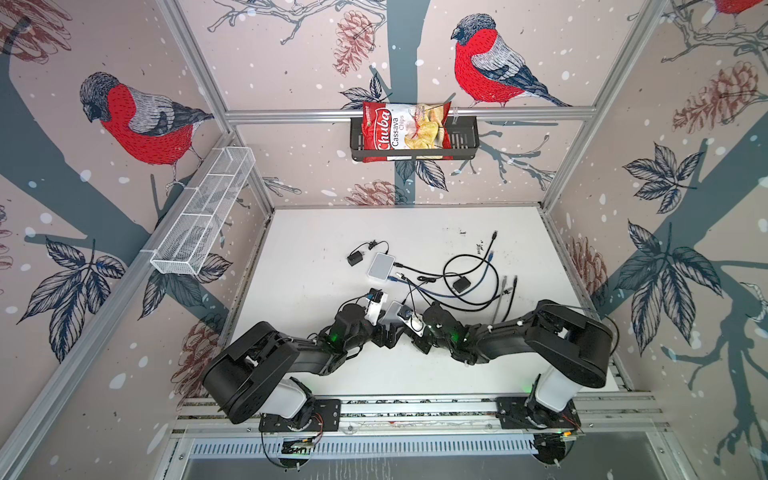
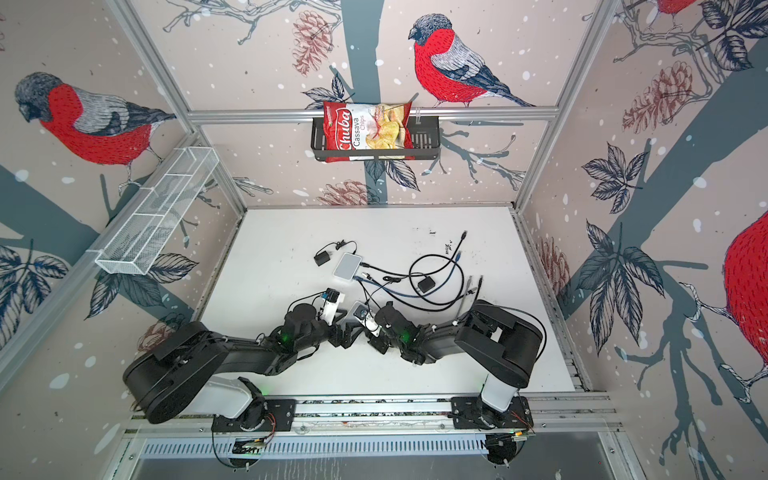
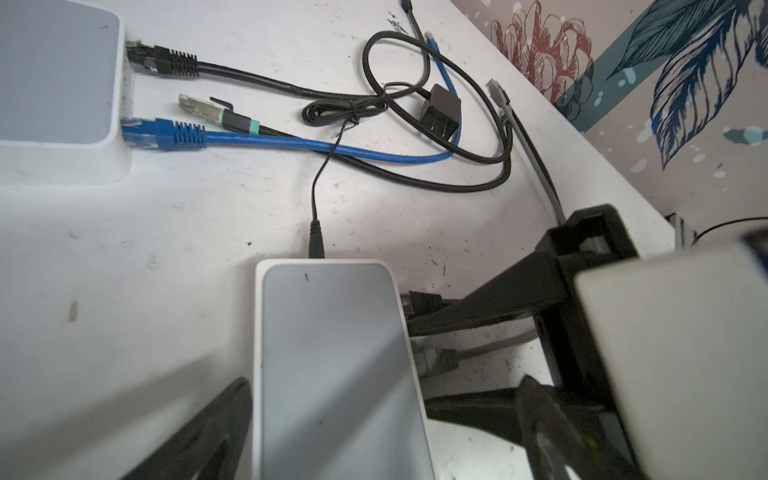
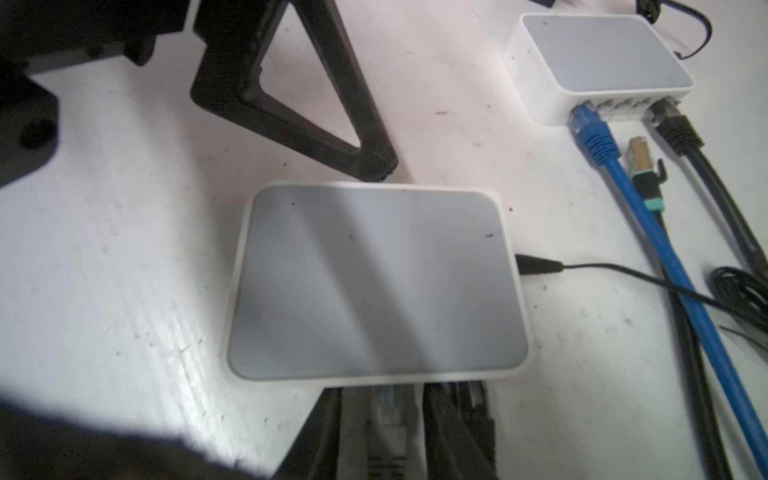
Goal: Insert the plug into the switch port
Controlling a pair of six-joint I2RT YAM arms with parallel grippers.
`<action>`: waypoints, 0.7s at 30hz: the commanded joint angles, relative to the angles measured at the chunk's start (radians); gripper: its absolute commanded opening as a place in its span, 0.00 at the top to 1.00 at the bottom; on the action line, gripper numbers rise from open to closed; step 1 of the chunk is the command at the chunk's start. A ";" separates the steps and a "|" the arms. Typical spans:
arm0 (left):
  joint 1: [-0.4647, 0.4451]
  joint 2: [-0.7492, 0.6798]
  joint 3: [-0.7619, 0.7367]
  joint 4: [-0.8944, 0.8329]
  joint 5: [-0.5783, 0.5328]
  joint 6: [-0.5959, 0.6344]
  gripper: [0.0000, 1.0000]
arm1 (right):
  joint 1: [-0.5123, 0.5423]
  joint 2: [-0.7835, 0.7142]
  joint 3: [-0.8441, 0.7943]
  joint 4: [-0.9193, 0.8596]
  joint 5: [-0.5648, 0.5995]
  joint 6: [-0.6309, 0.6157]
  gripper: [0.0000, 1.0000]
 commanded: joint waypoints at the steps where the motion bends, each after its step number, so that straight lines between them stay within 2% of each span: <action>1: 0.017 -0.044 -0.001 -0.050 -0.030 -0.023 0.03 | -0.003 -0.025 0.002 0.031 -0.004 0.004 0.59; 10: 0.063 -0.176 0.019 -0.205 -0.247 -0.025 0.03 | -0.040 -0.134 0.008 -0.041 -0.014 0.002 0.51; 13: 0.098 -0.208 0.028 -0.222 -0.298 -0.023 0.03 | -0.105 -0.188 0.046 -0.065 -0.017 0.062 0.50; 16: 0.141 -0.220 0.074 -0.270 -0.329 -0.012 0.03 | -0.208 -0.186 0.144 -0.167 -0.051 0.101 0.52; 21: 0.198 -0.157 0.192 -0.352 -0.337 0.038 0.03 | -0.289 -0.109 0.297 -0.285 -0.067 -0.014 0.55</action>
